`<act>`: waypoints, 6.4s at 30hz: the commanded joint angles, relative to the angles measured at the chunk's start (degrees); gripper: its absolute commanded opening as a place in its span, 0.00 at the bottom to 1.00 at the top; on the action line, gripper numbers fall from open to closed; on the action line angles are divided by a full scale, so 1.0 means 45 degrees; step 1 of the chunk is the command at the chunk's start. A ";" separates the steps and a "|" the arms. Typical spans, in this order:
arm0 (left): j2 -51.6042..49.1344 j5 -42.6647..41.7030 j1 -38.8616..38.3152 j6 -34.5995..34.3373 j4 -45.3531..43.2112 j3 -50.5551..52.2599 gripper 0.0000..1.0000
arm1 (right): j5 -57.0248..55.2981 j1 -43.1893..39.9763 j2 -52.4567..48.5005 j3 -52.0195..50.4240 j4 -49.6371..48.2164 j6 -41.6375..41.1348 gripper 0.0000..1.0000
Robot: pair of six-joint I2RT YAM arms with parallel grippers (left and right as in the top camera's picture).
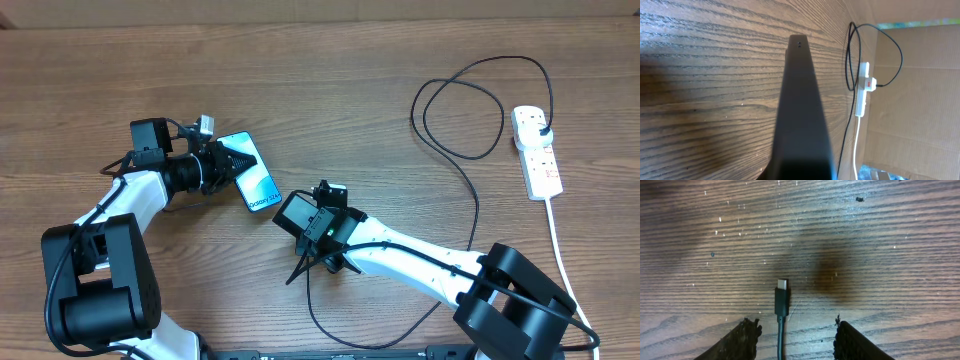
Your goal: Plug charger to phone and switch on socket
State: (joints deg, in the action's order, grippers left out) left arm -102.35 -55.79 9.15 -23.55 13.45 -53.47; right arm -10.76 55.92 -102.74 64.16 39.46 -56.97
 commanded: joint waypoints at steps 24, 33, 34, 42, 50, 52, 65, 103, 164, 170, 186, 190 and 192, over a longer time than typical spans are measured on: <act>-0.0068 -0.0515 0.0053 0.0291 -0.0112 0.0063 0.04 | 0.0063 0.0068 -0.0073 0.0049 -0.0476 0.0092 0.90; -0.0068 -0.0515 0.0053 0.0287 -0.0112 0.0063 0.04 | 0.0063 0.0068 -0.0073 0.0053 -0.0471 0.0087 0.89; -0.0068 -0.0515 0.0053 0.0287 -0.0112 0.0063 0.04 | 0.0063 0.0068 -0.0073 0.0053 -0.0471 0.0087 0.89; -0.0068 -0.0515 0.0053 0.0287 -0.0189 0.0063 0.04 | 0.0063 0.0068 -0.0073 0.0053 -0.0471 0.0083 0.82; -0.0068 -0.0520 0.0049 0.0282 -0.0296 0.0063 0.04 | 0.0063 0.0068 -0.0073 0.0053 -0.0471 0.0078 0.81; -0.0068 -0.0520 0.0049 0.0282 -0.0296 0.0063 0.04 | 0.0063 0.0068 -0.0073 0.0053 -0.0471 0.0078 0.80; -0.0068 -0.0520 0.0049 0.0282 -0.0335 0.0063 0.04 | 0.0078 0.0073 -0.0073 0.0049 -0.0461 -0.0015 0.78; -0.0068 -0.0525 0.0049 0.0277 -0.0340 0.0063 0.05 | 0.0350 0.0559 -0.0884 -0.0053 -0.0389 -0.1015 0.48; -0.0068 -0.1860 0.0044 0.1821 -0.0772 0.0063 0.04 | 0.0991 0.0185 -0.1481 0.0019 0.1404 -0.1200 0.04; -0.0068 -0.1860 0.0044 0.1821 -0.0758 0.0063 0.04 | 0.2307 0.0185 -0.1481 0.0019 0.0457 0.0228 0.04; -0.0068 -0.1715 0.0058 0.1957 -0.0335 0.0063 0.04 | 0.3881 -0.0500 -0.1457 0.0019 0.0151 0.2453 0.04; -0.0068 -0.1715 0.0058 0.1953 -0.0335 0.0063 0.04 | 0.4099 -0.0612 -0.1457 0.0019 0.0131 0.2448 0.10; -0.0068 -0.1715 0.0058 0.1953 -0.0340 0.0063 0.04 | 0.4129 -0.0612 -0.1457 0.0019 0.0131 0.2443 0.13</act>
State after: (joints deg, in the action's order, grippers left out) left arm -102.35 -61.30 9.15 -16.08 12.19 -53.47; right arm 7.25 53.36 -108.18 64.86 39.92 -47.09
